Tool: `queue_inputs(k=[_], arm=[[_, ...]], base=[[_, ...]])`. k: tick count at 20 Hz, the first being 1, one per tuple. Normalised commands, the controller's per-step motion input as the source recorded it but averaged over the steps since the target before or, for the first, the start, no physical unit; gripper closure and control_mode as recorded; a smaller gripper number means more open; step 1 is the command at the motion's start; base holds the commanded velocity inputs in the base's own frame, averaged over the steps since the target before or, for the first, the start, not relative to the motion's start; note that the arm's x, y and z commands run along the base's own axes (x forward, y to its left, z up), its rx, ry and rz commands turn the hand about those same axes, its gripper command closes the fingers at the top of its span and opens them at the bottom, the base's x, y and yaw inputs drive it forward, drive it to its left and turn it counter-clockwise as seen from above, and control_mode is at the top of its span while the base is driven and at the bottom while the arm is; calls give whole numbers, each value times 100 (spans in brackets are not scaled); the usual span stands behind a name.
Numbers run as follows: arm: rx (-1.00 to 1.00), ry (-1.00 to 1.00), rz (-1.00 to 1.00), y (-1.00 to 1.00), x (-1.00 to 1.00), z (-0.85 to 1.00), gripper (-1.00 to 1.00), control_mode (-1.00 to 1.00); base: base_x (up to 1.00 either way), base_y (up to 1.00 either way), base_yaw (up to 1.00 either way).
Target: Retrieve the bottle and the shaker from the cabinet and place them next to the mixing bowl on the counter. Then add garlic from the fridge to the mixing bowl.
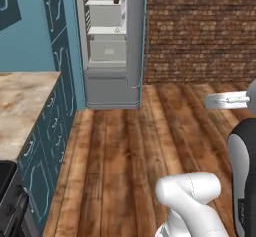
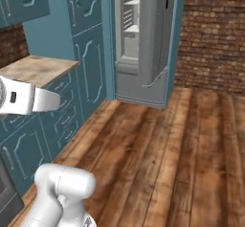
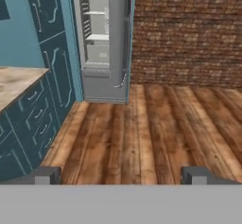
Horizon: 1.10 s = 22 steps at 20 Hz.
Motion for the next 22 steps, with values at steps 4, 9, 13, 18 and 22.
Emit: queue_inputs(k=[4,9,13,18,22], arm=[[0,0,0,0,0,0,-100,100],[0,0,0,0,0,0,-100,100],[0,0,0,0,0,0,-100,100],[0,0,0,0,0,0,-100,100],[0,0,0,0,0,0,-100,100]], base=[[82,19,-6],[89,39,-8],[100,27,0],[98,11,8],[53,23,9]])
